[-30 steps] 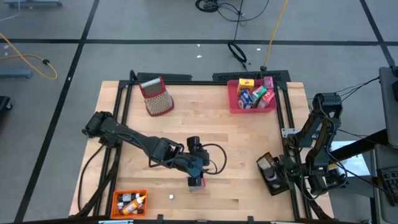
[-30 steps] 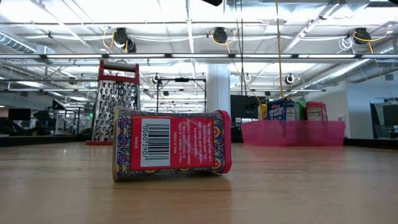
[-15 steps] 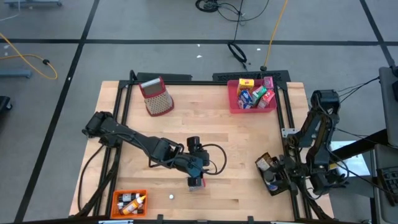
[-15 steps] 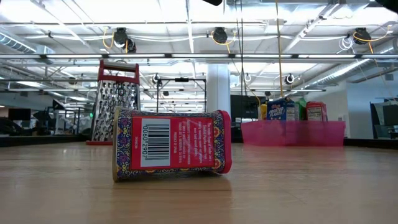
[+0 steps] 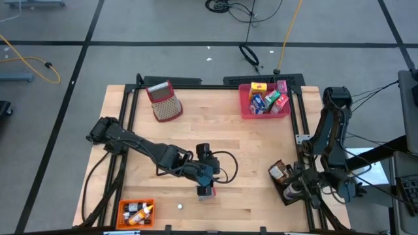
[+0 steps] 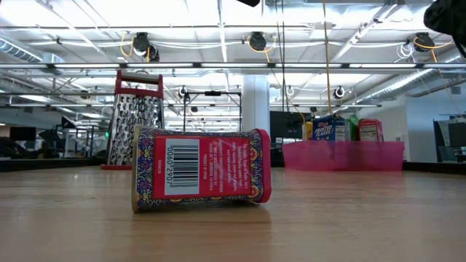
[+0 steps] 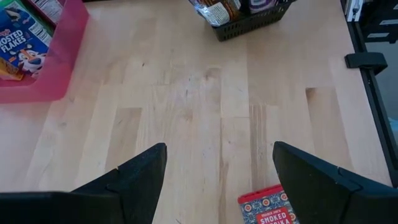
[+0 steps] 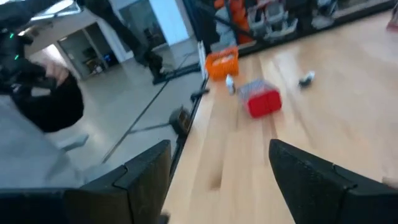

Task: Pick & Place Kitchen Items
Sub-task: Put the small black food coloring bottle into the orange bin

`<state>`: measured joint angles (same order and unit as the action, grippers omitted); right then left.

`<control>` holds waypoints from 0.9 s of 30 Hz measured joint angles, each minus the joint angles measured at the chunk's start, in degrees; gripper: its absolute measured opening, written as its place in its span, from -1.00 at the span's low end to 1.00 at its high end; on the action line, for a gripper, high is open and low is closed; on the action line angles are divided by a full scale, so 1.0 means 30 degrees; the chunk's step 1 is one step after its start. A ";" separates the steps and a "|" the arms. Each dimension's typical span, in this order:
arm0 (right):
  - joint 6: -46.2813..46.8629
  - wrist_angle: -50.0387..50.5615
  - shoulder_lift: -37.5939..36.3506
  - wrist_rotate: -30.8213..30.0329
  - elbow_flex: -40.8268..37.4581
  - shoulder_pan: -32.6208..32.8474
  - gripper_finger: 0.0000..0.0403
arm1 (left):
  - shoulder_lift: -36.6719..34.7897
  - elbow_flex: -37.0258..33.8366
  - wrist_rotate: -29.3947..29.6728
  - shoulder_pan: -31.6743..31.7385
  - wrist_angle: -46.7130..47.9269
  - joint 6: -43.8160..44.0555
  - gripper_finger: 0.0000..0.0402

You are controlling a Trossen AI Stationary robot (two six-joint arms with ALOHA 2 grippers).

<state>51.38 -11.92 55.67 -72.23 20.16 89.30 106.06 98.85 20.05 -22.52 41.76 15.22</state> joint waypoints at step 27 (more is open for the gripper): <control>-0.9511 -0.8269 0.0574 1.4056 0.0000 -1.3403 0.30 | 0.0018 -0.2480 0.0004 -0.1513 0.5786 -0.0183 0.48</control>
<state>22.85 -36.73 57.39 -30.06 20.16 49.09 106.11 91.41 20.07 -27.06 59.12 14.68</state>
